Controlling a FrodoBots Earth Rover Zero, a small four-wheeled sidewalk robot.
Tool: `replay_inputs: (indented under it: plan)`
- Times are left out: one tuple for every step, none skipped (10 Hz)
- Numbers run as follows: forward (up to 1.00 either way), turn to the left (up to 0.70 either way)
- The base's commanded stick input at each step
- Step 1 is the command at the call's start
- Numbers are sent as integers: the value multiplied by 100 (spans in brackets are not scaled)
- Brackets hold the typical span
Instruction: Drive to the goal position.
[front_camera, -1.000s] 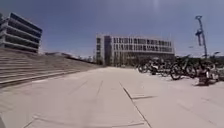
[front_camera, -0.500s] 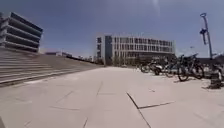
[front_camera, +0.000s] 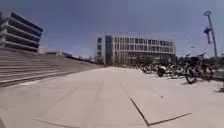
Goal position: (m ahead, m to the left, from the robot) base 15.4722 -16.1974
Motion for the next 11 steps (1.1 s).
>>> replay_inputs:
  plan:
    - [78,-2]
    - [78,-2]
    - [78,-2]
    - [78,-2]
    - [78,-2]
    - [78,-2]
    - [78,-2]
    - [77,-3]
    - [76,-3]
    - [76,-3]
    - [76,-3]
